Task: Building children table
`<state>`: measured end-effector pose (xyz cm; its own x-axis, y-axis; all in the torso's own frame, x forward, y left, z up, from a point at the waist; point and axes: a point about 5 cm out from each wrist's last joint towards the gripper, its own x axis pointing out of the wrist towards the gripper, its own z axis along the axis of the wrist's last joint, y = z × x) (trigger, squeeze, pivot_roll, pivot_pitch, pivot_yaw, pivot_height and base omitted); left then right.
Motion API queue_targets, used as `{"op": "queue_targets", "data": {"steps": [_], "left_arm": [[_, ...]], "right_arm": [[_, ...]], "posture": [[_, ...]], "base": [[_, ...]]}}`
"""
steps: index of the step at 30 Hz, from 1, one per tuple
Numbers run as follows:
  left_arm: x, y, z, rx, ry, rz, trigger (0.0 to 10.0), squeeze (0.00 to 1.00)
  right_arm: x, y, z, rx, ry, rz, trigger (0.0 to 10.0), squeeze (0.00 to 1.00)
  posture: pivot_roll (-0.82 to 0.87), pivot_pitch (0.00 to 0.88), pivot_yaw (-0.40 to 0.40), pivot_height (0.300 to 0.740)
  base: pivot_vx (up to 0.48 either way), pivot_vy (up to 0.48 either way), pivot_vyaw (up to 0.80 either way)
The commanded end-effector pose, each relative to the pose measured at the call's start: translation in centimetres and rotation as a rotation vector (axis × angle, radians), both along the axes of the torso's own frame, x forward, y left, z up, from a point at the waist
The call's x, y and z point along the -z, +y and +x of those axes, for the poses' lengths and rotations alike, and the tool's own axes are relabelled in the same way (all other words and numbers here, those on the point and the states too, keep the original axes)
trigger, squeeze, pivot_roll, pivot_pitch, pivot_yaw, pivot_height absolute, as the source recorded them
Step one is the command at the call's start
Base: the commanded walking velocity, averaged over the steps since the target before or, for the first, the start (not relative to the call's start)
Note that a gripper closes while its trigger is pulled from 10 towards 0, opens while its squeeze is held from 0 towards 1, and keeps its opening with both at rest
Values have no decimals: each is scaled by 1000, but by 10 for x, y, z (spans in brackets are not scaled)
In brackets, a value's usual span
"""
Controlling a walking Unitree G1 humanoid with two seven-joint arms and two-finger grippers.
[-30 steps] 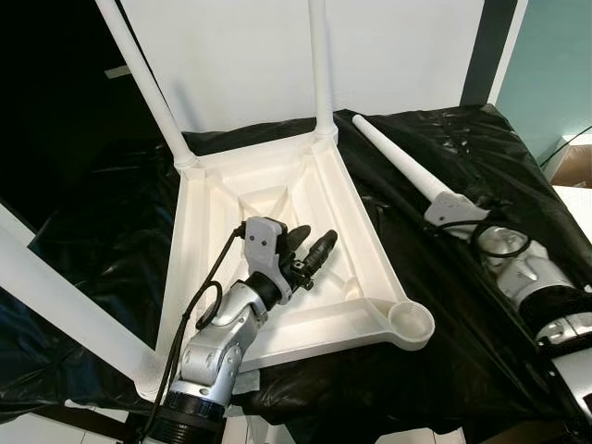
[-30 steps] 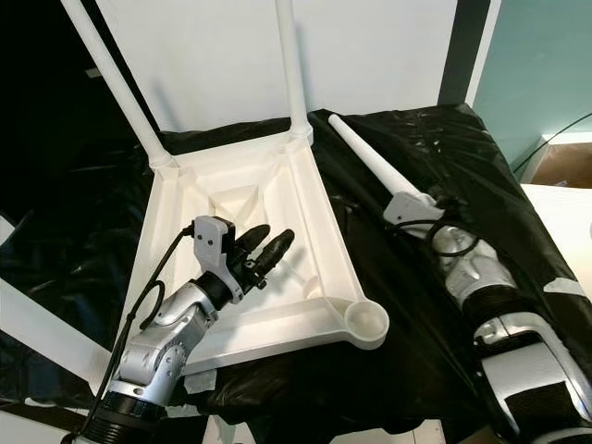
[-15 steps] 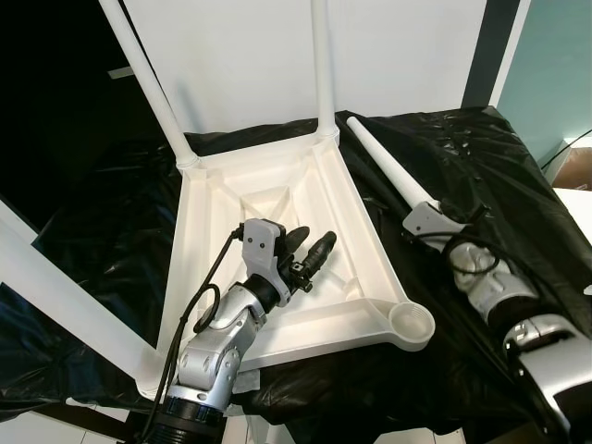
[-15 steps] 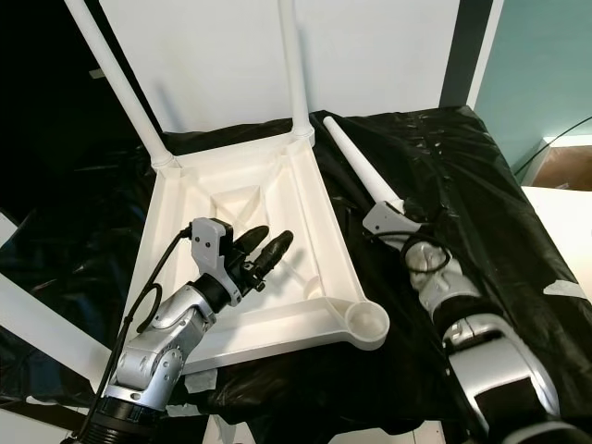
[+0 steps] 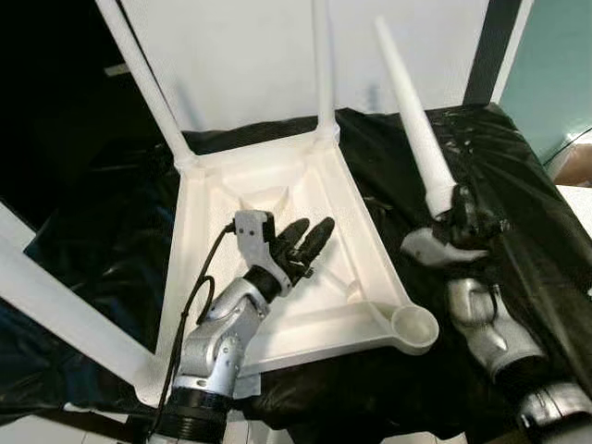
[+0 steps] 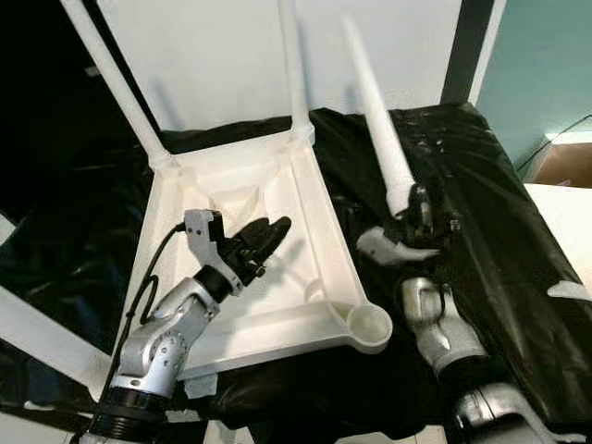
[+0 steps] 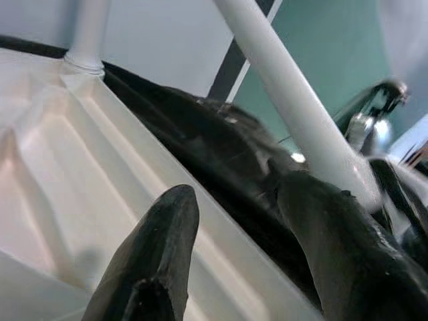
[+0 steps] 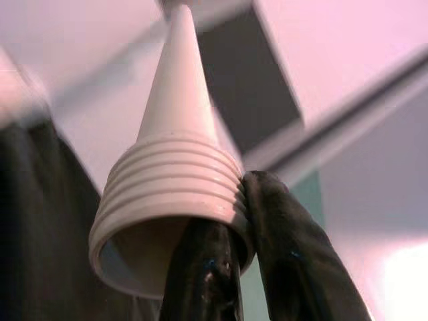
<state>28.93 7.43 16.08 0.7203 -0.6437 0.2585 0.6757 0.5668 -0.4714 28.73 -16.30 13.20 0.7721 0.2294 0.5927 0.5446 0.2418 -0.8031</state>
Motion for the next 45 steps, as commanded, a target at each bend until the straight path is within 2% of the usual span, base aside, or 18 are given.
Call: {"op": "queue_targets", "data": {"steps": [1,2,5,7,10,17,19,25,26,31,32,33,34,35,41,42,44,45], "left_arm": [[-1,-1,0,73,14,-75,10000,0],[-1,-1,0,73,14,-75,10000,0],[-7,-5,6,117,20,-182,10000,0],[-9,-6,7,125,28,-211,10000,0],[-21,-7,18,131,68,-377,10000,0],[-24,-6,28,113,84,-419,10000,0],[-28,-1,31,117,87,-483,10000,1000],[-26,1,33,96,101,-460,10000,1000],[-25,1,35,85,110,-454,10000,55],[-26,-1,39,60,104,-427,10000,0],[-29,-1,40,56,82,-429,2941,0],[-29,-1,40,56,82,-429,2941,0],[-33,0,41,54,56,-460,0,0],[-35,1,41,50,44,-476,0,0],[-38,4,39,57,30,-524,0,0],[-39,4,38,58,24,-548,0,0],[-39,4,38,58,24,-548,0,0],[-41,5,38,53,17,-575,0,0]], "right_arm": [[-11,13,-11,-97,-97,-60,0,0],[-11,13,-11,-97,-97,-60,0,0],[-16,4,-27,-182,-159,-208,0,0],[-16,2,-30,-199,-162,-231,0,0],[-5,1,-38,-281,-150,-303,0,0],[2,0,-41,-318,-141,-354,0,0],[3,-2,-42,-332,-143,-386,0,0],[5,-2,-42,-363,-144,-408,0,0],[6,-1,-42,-372,-141,-411,0,0],[15,-4,-44,-400,-119,-432,0,0],[20,-6,-45,-405,-105,-440,0,0],[20,-6,-45,-405,-105,-440,0,0],[27,-10,-47,-403,-71,-434,9333,0],[30,-12,-48,-398,-53,-430,10000,0],[37,-18,-49,-358,-16,-393,10000,0],[38,-19,-48,-343,-1,-360,10000,302],[38,-19,-48,-343,-1,-360,10000,302],[40,-19,-48,-337,17,-328,10000,1000]], "posture": [[-91,0,140,740],[-91,0,140,740],[-100,0,137,740],[-105,0,137,740],[-106,0,133,740],[-99,0,125,740],[-93,0,121,740],[-88,0,119,740],[-88,0,119,740],[-80,0,109,740],[-81,0,107,740],[-81,0,107,740],[-81,0,107,740],[-81,0,107,740],[-81,0,107,740],[-92,0,110,740],[-92,0,110,740],[-95,0,110,740]], "base": [[0,0,0],[0,0,0],[0,0,0],[0,0,0],[0,0,0],[0,0,0],[0,0,0],[0,0,0],[0,0,0],[0,0,0],[0,0,0],[0,0,0],[0,0,0],[0,0,0],[0,0,0],[0,0,0],[0,0,0],[0,0,0]]}}
